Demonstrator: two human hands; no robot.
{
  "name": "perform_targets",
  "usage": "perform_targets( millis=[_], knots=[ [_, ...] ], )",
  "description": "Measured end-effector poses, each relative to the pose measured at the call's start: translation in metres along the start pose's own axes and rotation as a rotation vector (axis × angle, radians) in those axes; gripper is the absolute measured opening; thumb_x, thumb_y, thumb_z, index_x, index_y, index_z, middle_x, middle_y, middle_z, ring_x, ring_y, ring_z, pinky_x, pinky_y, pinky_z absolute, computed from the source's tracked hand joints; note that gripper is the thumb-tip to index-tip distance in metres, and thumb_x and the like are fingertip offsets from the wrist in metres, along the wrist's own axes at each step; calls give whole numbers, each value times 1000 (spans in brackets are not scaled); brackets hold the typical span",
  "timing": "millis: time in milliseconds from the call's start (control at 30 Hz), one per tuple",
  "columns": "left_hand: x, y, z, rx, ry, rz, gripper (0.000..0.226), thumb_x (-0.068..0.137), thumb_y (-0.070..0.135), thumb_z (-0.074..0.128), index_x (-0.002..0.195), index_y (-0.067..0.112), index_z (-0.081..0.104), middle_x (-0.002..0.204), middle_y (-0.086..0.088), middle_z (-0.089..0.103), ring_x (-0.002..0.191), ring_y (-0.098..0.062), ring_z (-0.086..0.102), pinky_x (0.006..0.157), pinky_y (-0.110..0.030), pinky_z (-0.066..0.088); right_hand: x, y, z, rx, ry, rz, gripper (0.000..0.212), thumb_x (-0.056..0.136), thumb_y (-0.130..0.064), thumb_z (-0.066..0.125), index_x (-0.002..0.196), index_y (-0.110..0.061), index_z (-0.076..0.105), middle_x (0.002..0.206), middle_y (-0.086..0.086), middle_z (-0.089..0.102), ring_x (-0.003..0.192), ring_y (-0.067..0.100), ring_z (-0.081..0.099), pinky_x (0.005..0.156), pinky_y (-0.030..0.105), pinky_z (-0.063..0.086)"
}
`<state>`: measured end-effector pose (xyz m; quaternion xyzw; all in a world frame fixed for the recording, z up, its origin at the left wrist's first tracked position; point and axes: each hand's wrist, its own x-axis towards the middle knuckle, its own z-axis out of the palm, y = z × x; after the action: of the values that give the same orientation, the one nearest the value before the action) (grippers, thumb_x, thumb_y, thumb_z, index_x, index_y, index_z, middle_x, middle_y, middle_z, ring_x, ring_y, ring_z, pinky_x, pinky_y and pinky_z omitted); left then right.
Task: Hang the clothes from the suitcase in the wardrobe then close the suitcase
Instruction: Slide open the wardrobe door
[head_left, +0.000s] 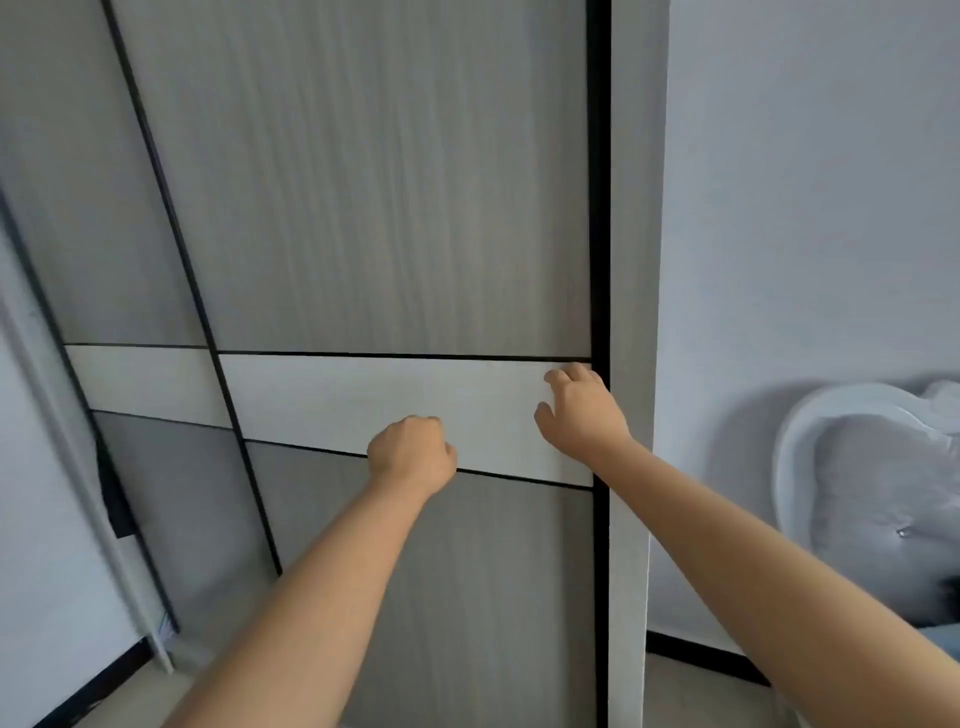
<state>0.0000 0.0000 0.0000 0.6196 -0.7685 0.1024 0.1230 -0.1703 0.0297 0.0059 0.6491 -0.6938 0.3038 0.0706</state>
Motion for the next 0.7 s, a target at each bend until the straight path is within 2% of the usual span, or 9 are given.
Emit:
perform_targets(
  millis=[100,133,233,333,367,467,567,633,700],
  knots=[
    [37,-7,21,-31,22,5,27,93,21,38,112,7,51,116,-11,54,107,-28,52,70,-28,38,33,11,27,39,69,29,48,94,-16,43,137,1,32,152,12,18,142,25,11,112,29,21],
    [50,-10,26,-38,44,27,29,93,22,38,117,8,49,119,-10,53,110,-27,50,73,-29,41,43,15,38,28,131,17,51,93,-15,46,138,3,31,153,16,13,143,28,7,115,33,15],
    [100,-20,35,-77,113,92,38,94,26,39,129,12,41,130,-7,45,122,-25,41,83,-31,43,84,28,64,-61,399,18,56,80,-8,57,130,12,40,144,34,24,136,48,19,110,58,21],
    [146,-26,46,-112,244,159,43,93,27,42,134,12,38,142,-9,36,130,-27,34,91,-33,42,115,39,78,-130,568,61,53,76,-13,51,124,8,44,139,34,35,134,46,23,103,61,21],
    [159,-26,51,-160,336,198,43,91,25,44,131,8,44,140,-14,39,127,-31,40,89,-35,44,122,46,83,-133,653,15,50,76,-17,46,121,6,43,136,35,38,132,44,23,104,58,22],
    [205,-20,67,-241,561,359,46,78,28,41,108,0,62,112,-27,61,96,-41,63,70,-42,55,140,61,93,-58,861,-82,48,77,-15,42,121,4,38,133,41,34,128,43,18,112,38,16],
    [235,-14,80,-226,707,486,46,79,31,41,116,5,47,118,-31,56,115,-39,47,85,-47,50,147,64,93,74,947,-71,47,77,-11,44,120,5,37,130,49,28,125,41,22,110,16,13],
    [252,-13,90,-206,817,551,50,81,34,43,121,5,42,127,-32,47,121,-38,35,96,-47,40,151,61,91,145,968,-79,42,76,-9,44,115,5,43,128,51,28,123,37,27,104,-1,10],
    [262,-12,94,-164,838,562,56,80,39,45,124,4,39,133,-28,35,124,-39,31,97,-51,38,151,60,90,173,970,-110,40,75,-6,44,112,8,50,127,53,28,125,31,27,100,-6,10]
  ],
)
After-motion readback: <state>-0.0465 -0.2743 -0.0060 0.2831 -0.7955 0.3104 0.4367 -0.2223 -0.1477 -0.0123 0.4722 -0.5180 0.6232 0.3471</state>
